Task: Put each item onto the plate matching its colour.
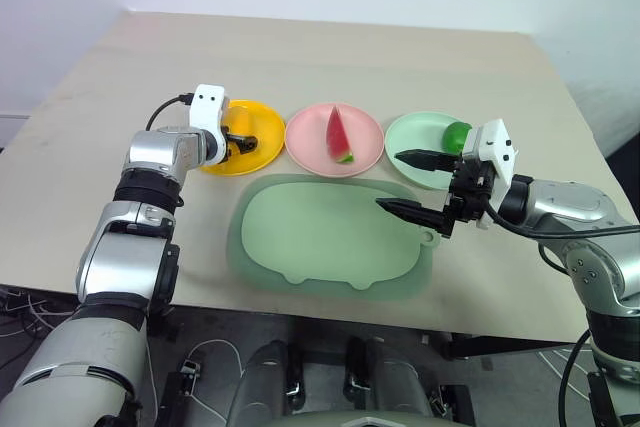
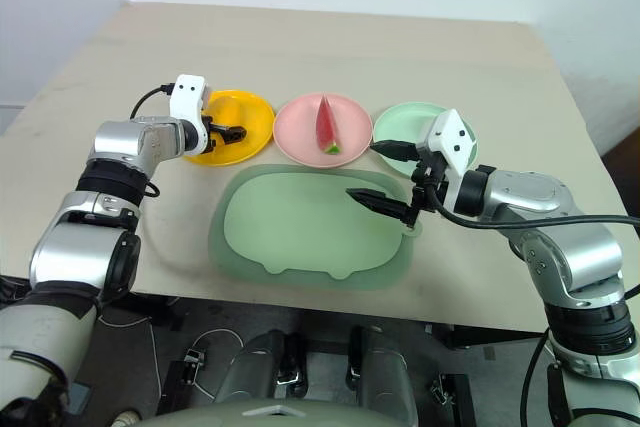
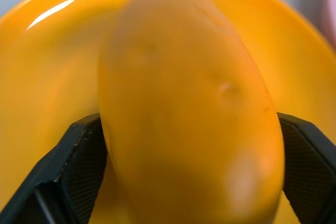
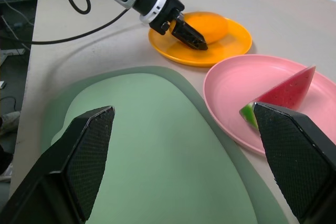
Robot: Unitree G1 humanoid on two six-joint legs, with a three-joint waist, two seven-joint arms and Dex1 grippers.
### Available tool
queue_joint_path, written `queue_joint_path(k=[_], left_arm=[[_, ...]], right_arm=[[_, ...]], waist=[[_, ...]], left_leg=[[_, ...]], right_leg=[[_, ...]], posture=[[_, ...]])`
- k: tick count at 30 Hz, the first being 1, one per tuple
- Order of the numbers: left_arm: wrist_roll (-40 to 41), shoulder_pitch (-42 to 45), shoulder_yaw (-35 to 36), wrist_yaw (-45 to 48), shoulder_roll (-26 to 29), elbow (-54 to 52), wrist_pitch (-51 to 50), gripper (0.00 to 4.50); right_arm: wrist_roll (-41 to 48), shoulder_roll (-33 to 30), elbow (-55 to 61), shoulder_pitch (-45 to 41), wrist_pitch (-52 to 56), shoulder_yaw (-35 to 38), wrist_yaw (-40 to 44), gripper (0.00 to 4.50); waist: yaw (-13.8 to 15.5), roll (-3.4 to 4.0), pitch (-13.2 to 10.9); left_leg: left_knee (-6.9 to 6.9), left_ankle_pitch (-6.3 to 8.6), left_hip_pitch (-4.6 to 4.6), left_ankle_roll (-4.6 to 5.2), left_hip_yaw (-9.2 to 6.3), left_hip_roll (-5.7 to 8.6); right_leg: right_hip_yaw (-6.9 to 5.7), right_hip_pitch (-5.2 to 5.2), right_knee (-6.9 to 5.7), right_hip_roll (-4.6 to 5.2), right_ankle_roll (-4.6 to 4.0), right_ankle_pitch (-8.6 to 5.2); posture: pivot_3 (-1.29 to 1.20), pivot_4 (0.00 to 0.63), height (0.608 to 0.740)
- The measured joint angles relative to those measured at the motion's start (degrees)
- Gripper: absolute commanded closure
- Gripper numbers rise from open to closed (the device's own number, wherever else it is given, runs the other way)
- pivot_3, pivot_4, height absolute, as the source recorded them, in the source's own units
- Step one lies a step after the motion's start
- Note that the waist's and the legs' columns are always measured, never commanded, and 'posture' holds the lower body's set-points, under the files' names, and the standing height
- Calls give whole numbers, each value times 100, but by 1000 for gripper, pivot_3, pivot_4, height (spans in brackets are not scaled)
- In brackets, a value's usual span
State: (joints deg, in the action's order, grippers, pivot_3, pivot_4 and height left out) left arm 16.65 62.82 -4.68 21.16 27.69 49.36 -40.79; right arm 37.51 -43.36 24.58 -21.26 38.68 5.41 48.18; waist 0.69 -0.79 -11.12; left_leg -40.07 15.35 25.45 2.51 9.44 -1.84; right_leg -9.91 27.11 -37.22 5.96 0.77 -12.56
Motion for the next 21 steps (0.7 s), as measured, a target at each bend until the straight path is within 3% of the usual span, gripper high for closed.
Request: queue_joint_path(k=[6,10,14,21], left_arm=[[-146,-128,209,86,177,-623,-283,47],[-138,-581,311,268,500,-1694,-805,47],[369,-1320,770,819,991,-3304,-1525,47],[1307,-2709,1814,2017,1079,-4963,-699,47]], right_arm=[[11,-3,0,-2,3,4,-2,0],[46,-9,4,8,3,30,0,0],[104,-28,6,26,1,89,14,0],[208,0,-2,46,-2,271,-59,0]], waist=[[-2,-1,-1],[-24,-1,-1],[-36,-1,-1],[11,1,0]], left_leg=[[-3,-1,-2,2,0,0],[-3,-2,-4,2,1,-1],[-4,-4,-6,0,0,-2],[-7,1,-18,-17,-3,0]], right_leg=[[0,-2,-3,-1,0,0],[0,-1,-10,-2,0,0],[1,-1,-14,-1,-1,0],[0,-20,-11,6,-3,0]], posture=[[0,150,696],[0,150,696],[0,150,696],[0,150,696]])
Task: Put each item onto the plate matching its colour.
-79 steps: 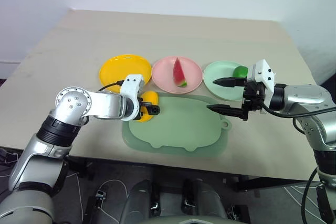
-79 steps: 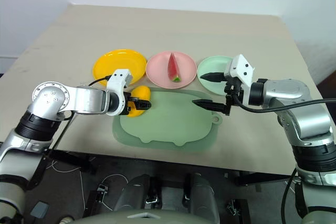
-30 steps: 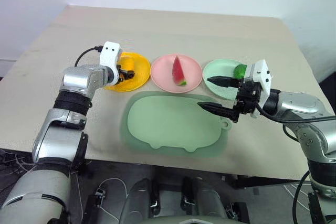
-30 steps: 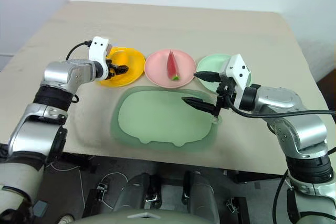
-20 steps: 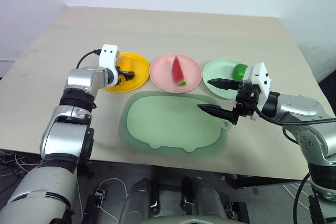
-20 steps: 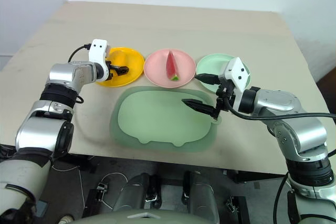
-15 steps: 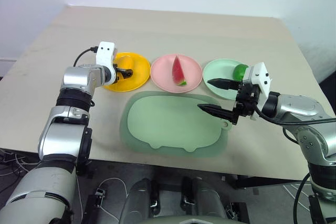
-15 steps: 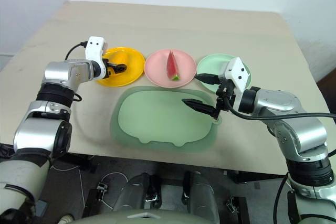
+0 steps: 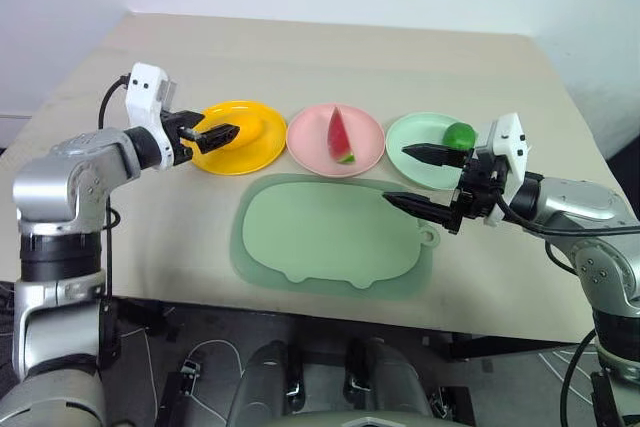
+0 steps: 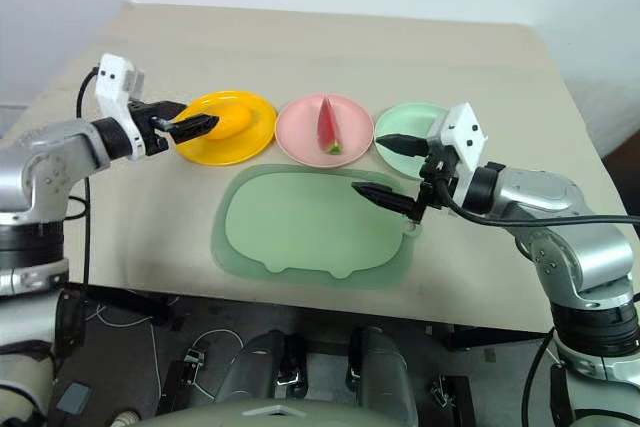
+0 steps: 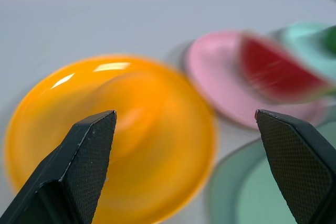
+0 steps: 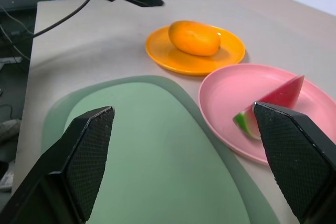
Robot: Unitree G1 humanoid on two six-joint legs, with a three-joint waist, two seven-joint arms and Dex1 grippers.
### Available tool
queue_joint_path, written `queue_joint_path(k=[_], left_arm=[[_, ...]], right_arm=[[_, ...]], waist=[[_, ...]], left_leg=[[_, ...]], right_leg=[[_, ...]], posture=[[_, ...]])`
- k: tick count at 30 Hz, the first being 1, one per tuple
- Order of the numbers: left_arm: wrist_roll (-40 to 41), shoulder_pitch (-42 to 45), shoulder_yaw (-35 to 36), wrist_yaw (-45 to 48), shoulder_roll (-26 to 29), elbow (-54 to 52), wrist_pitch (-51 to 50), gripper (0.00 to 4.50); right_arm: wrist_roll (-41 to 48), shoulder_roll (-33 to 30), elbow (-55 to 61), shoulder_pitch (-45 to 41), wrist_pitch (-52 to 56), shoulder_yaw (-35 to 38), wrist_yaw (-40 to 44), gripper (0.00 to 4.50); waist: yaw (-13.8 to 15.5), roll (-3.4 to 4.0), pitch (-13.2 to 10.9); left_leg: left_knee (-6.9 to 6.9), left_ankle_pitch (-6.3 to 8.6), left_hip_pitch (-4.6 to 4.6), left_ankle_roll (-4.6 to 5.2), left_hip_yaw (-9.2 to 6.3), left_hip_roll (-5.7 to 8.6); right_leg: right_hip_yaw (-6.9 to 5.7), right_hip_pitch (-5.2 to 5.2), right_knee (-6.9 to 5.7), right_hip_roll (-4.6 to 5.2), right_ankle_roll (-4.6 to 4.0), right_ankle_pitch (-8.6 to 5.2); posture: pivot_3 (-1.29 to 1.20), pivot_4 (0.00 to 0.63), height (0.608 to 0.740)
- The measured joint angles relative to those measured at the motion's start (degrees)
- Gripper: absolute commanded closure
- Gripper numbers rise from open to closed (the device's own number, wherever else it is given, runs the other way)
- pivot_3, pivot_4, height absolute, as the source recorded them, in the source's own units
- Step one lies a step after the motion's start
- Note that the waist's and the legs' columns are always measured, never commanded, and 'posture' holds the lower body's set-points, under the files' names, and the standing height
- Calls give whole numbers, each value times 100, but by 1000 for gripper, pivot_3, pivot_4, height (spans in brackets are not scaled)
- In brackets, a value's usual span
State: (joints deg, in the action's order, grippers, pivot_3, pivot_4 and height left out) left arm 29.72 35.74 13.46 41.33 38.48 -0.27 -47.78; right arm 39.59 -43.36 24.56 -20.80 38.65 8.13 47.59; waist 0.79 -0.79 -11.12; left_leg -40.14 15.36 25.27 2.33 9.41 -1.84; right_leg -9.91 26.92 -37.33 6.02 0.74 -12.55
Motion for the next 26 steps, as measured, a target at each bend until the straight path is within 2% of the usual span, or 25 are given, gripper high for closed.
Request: queue_joint_path(k=[3,6,10,15,19,26], left_arm=[[68,-712,55,548,-152,-384,910,47],[-152,-1560,-191,1103,-445,-466,2159,47],[-206,-1868,-279,1680,-592,-256,3180,47],[-59,-1879,-152,2017,-641,-24,3705,47],[322,-1911,147,2245,-517,25,3722,47],[474,-2198,307,2515,-388,69,3817,47]], right_arm=[[8,168,9,124,-85,60,-86,0],[17,415,33,394,-194,126,-231,0],[166,412,265,635,-159,149,-260,0],[369,403,523,826,-89,186,-321,0],[481,342,555,933,-17,200,-305,0],[445,219,549,1129,-48,243,-220,0]], waist=[[-8,-1,2],[-6,3,4],[1,3,4],[-10,3,4],[-11,3,4],[1,3,4]], left_leg=[[2,1,-3,0,0,1],[5,1,-2,0,1,2],[3,2,-2,1,-1,-1],[3,9,-2,13,-1,-1],[4,6,-2,11,-1,-2],[3,17,-4,30,-4,-1]], right_leg=[[0,-6,11,1,-1,1],[-1,-5,11,1,-1,1],[-3,-5,13,0,-9,4],[-3,-7,20,0,-8,4],[-4,-7,18,-5,-7,5],[-4,-13,25,-5,11,-7]], posture=[[0,150,696],[0,150,696],[0,150,696],[0,150,696],[0,150,696],[0,150,696]])
